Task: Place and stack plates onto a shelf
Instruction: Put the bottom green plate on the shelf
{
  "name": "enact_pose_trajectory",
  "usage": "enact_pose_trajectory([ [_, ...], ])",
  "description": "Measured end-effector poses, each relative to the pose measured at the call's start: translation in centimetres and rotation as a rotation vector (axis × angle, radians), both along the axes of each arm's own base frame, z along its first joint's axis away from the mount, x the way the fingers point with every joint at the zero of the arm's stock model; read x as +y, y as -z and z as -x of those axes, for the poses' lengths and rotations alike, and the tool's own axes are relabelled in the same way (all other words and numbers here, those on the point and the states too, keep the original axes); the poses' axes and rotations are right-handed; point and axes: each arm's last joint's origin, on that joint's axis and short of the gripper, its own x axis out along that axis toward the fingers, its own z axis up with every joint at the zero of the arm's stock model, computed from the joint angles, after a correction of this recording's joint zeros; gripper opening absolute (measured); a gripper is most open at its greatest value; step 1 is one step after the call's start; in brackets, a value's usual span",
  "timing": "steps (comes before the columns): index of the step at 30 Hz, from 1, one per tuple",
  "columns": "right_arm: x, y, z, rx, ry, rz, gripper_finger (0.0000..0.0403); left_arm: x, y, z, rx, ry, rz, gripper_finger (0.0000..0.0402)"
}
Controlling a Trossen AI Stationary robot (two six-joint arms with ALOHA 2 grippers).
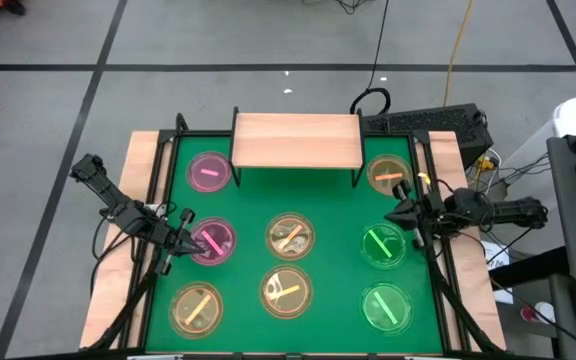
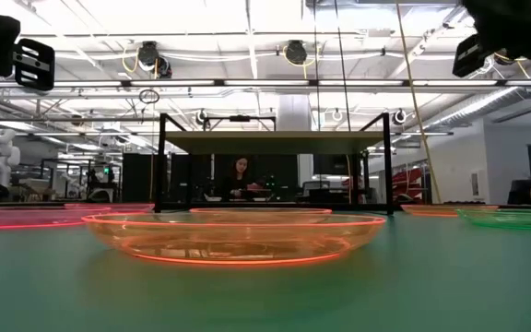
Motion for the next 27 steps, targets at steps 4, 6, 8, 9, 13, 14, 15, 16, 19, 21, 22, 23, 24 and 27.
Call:
enact_pose_trajectory([
  [4, -0.3, 0.3, -0.4, 0.044, 0.113, -0.067, 0.0000, 0.0, 0.0, 0.0, 0.000, -0.001, 0.000, 0.0015],
  [6, -0.5, 0.4, -0.7, 0.065, 0.186, -0.089, 0.0000, 0.0, 0.0, 0.0, 0.000, -0.001, 0.000, 0.0015],
  [8, -0.6, 0.6, -1.1, 0.091, 0.226, -0.109, 0.0000, 0.0, 0.0, 0.0, 0.000, 0.000, 0.000, 0.0015],
  [9, -0.6, 0.6, -1.2, 0.096, 0.233, -0.117, 0.0000, 0.0, 0.0, 0.0, 0.000, 0.000, 0.000, 0.0015],
  [13, -0.5, 0.4, -2.0, 0.082, 0.210, -0.117, 0.0000, 0.0, 0.0, 0.0, 0.000, 0.000, 0.000, 0.0015],
  [14, -0.5, 0.4, -2.2, 0.080, 0.195, -0.113, 0.0000, 0.0, 0.0, 0.0, 0.001, -0.001, -0.001, 0.0015],
  [15, -0.4, 0.5, -2.5, 0.095, 0.172, -0.104, 0.0000, 0.0, 0.0, 0.0, 0.000, 0.000, 0.000, 0.0015],
  [16, -0.3, 0.8, -2.8, 0.127, 0.145, -0.097, 0.0000, 0.0, 0.0, 0.0, 0.000, -0.001, 0.000, 0.0015],
  [19, 0.1, 0.5, -3.8, 0.195, 0.059, -0.104, 0.0000, 0.0, 0.0, 0.0, 0.000, 0.000, 0.000, 0.0015],
  [21, 0.5, 0.2, -4.5, 0.240, 0.025, -0.092, 0.0000, 0.0, 0.0, 0.0, 0.001, -0.001, -0.001, 0.0015],
  [22, 0.7, 0.1, -4.8, 0.261, 0.018, -0.077, 0.0000, 0.0, 0.0, 0.0, 0.000, -0.001, 0.000, 0.0015],
  [23, 0.9, 0.1, -5.1, 0.283, 0.013, -0.060, 0.0000, 0.0, 0.0, 0.0, 0.000, 0.000, 0.000, 0.0015],
  [24, 1.1, 0.3, -5.4, 0.309, 0.006, -0.042, 0.0000, 0.0, 0.0, 0.0, 0.001, -0.001, -0.001, 0.0015],
  [27, 1.7, 1.3, -6.0, 0.390, -0.015, 0.017, 0.0000, 0.0, 0.0, 0.0, 0.000, 0.000, 0.000, 0.0015],
])
